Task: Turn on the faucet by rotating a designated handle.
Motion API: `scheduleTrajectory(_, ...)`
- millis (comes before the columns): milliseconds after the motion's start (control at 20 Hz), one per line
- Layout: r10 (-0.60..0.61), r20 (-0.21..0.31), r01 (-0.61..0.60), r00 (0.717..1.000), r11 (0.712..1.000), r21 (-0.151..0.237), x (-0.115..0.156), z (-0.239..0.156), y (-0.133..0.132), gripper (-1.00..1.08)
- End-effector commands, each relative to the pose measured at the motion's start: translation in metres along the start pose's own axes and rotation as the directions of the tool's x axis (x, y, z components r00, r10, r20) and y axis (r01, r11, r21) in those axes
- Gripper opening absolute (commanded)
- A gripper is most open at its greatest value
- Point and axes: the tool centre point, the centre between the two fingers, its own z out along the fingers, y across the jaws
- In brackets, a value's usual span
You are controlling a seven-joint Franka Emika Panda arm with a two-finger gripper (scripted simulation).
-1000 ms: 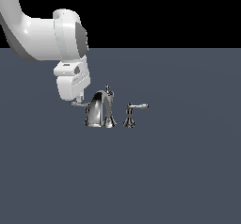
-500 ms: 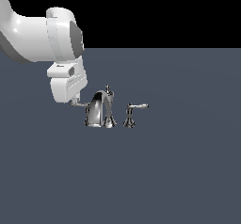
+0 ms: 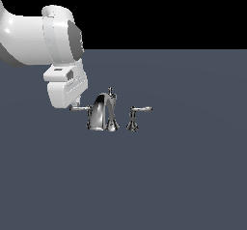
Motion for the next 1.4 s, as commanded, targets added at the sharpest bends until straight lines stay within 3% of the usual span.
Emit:
scheduleTrajectory(0,-0.002,-0.001,0.002,1.0,1.0,-0.004,0.001,0.0,0.008,-1.0)
scheduleTrajectory(850,-0.017,0.004,0.017,1.0,1.0,-0.01,0.006,0.0,0.051,-1.0)
scheduleTrajectory(1350,-0.013,0.004,0.013,1.0,1.0,-0.012,0.045,0.0,0.067,-1.0)
